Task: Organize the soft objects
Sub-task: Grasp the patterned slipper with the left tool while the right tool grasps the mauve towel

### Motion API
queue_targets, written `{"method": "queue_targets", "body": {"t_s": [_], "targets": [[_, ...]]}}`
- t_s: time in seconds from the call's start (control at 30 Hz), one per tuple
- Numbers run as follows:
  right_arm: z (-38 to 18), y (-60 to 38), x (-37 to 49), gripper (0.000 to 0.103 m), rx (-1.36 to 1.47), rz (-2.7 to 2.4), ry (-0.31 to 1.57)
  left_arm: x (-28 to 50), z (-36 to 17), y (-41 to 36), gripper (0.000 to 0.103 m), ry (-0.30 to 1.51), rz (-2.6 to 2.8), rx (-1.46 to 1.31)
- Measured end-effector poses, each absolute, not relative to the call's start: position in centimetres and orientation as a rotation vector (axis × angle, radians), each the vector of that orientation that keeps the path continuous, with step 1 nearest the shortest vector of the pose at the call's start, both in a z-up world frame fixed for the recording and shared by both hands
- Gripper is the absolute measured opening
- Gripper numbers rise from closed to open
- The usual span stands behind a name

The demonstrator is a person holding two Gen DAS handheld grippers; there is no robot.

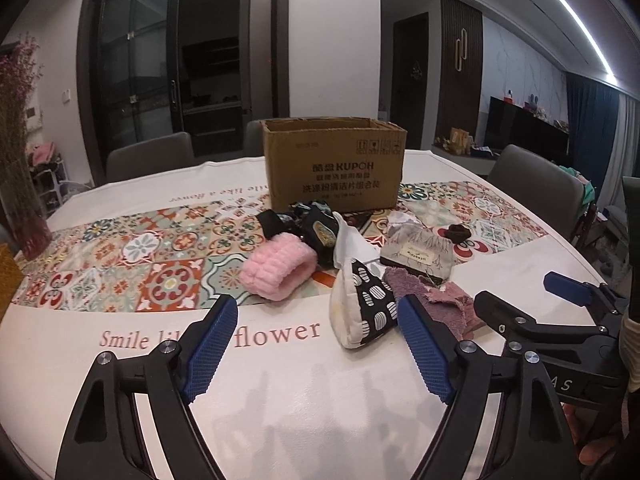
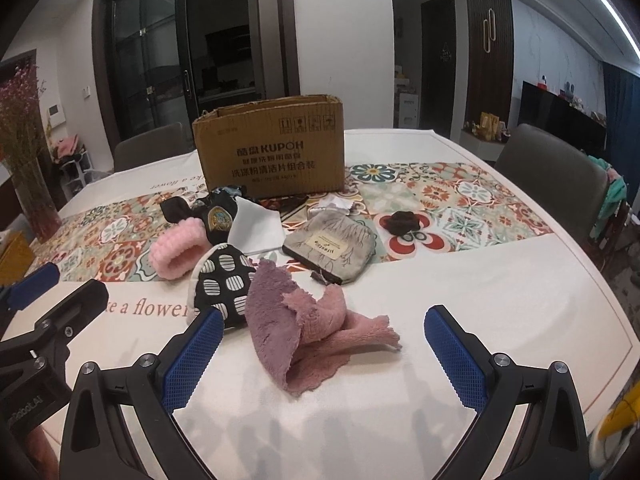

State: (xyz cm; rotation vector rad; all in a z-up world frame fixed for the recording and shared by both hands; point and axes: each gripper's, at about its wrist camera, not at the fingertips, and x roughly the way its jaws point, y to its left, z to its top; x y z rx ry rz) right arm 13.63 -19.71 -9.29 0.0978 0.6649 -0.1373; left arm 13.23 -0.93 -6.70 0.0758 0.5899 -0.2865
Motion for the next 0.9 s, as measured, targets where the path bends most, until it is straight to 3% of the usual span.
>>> {"method": "queue_targets", "body": {"t_s": [0.9], "targets": [[-15.7, -21.9, 19.0, 0.091, 0.183, -0.090, 0.816, 20.3, -12.3, -4.0, 0.063, 0.750, -0.434, 0.066]]}}
